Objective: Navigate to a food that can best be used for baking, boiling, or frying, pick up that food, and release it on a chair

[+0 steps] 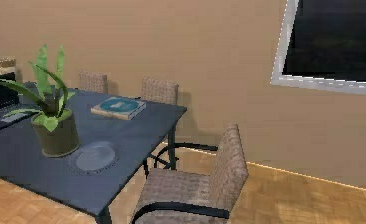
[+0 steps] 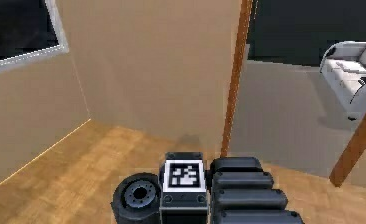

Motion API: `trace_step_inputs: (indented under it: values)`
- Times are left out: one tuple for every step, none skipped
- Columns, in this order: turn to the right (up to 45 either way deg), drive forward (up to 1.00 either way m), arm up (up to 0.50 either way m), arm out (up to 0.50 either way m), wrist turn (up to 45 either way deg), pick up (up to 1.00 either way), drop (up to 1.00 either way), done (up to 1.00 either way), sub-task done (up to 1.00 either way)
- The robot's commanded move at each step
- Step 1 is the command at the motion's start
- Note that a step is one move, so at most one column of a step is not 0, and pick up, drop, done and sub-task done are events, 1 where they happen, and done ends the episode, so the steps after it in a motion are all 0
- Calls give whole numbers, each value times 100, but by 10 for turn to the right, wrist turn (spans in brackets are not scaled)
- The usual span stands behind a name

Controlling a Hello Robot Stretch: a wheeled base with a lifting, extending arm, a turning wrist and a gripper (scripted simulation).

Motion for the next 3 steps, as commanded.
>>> trace_step_inputs:
  values:
    - [-90, 0, 0, 0, 0, 0, 0, 0, 0]
    - [0, 35, 0, 0, 0, 0, 0, 0, 0]
    - [450, 0, 0, 0, 0, 0, 0, 0, 0]
